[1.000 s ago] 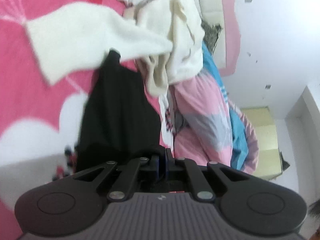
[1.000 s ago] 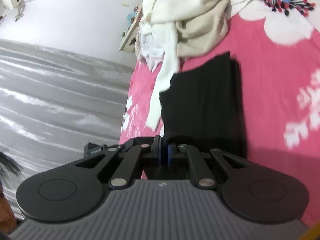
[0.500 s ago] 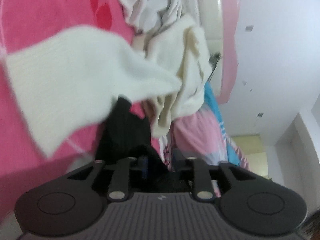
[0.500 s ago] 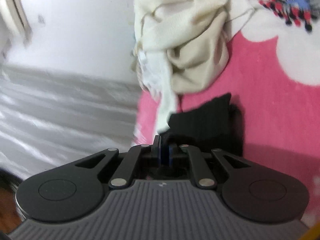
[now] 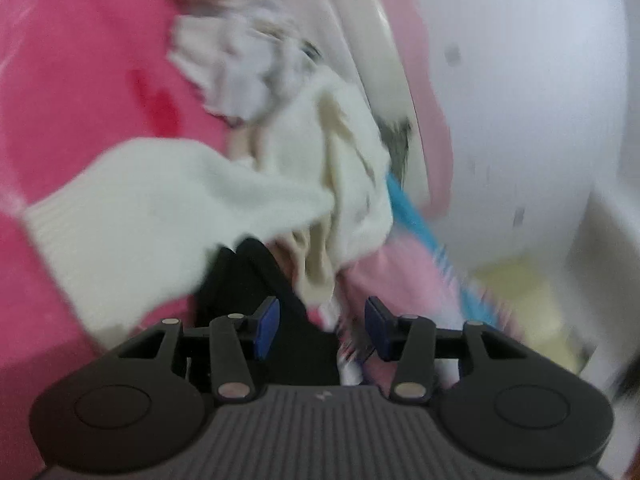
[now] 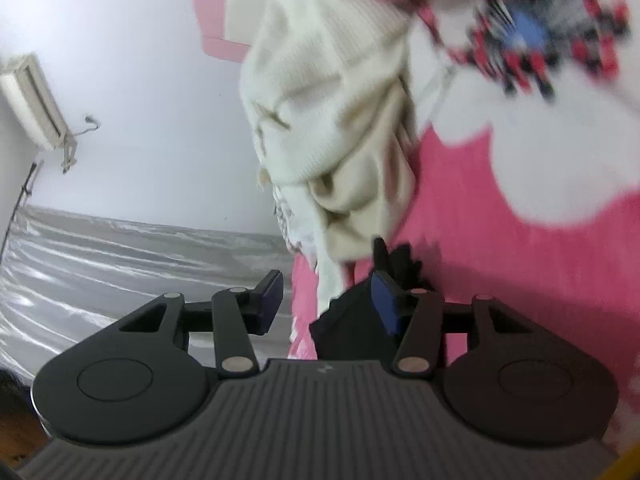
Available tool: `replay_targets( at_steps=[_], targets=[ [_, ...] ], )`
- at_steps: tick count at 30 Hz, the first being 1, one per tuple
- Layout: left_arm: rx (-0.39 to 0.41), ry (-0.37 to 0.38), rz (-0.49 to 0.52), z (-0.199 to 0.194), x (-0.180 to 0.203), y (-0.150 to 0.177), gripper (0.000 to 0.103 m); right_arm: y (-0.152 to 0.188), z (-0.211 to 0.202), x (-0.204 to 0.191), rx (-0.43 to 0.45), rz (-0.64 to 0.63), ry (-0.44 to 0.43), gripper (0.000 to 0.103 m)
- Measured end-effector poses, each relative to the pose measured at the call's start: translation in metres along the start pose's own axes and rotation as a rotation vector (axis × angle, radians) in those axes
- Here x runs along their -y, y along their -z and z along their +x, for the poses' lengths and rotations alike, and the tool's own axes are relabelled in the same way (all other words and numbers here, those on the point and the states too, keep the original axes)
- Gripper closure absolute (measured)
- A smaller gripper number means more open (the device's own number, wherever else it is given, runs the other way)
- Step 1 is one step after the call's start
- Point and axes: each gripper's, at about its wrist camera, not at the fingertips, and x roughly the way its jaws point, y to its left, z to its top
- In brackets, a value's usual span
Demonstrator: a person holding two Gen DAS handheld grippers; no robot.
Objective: Fold clothes
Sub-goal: 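Lay the folded T-shirt down and open both grippers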
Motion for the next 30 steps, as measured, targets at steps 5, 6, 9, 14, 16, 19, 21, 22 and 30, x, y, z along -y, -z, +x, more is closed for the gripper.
replay_targets(
  at_steps=[5, 6, 9, 14, 16, 19, 21, 22, 30],
  targets=[
    [-0.15, -0.162, 0.209, 0.039, 0.025, 0.008, 0.056, 0.018, 0.035, -0.045, -0.209, -0.336, 0.17, 0.064],
    [-0.153, -0.206, 0.237, 0.046, 0.025, 0.009, 0.055, 0.024, 0.047, -0.05, -0.251, -0.396, 0.209, 0.067],
    [-0.11, -0.331, 0.25, 0.055, 0.016, 0.006, 0.058, 0.032, 0.076, -0.052, -0.262, -0.567, 0.406, 0.087],
    [-0.05, -0.298, 0.223, 0.016, 0.025, 0.007, 0.047, 0.028, 0.031, -0.076, -0.011, -0.652, 0.557, 0.094],
    [-0.074, -0.306, 0.25, -0.002, 0.034, 0.011, 0.045, 0.041, 0.006, -0.097, -0.013, -0.741, 0.572, 0.093],
    [-0.128, -0.282, 0.276, -0.028, 0.05, 0.022, 0.038, 0.068, -0.03, -0.13, -0.01, -0.821, 0.548, 0.086],
    [-0.18, -0.252, 0.306, -0.042, 0.062, 0.036, 0.032, 0.09, -0.049, -0.15, 0.0, -0.869, 0.526, 0.063],
    [-0.204, -0.237, 0.326, -0.048, 0.068, 0.044, 0.027, 0.103, -0.058, -0.157, -0.005, -0.884, 0.503, 0.046],
    [-0.364, -0.243, 0.448, -0.075, 0.083, 0.132, 0.016, 0.189, -0.07, -0.148, -0.228, -0.724, 0.466, 0.02]
  ],
)
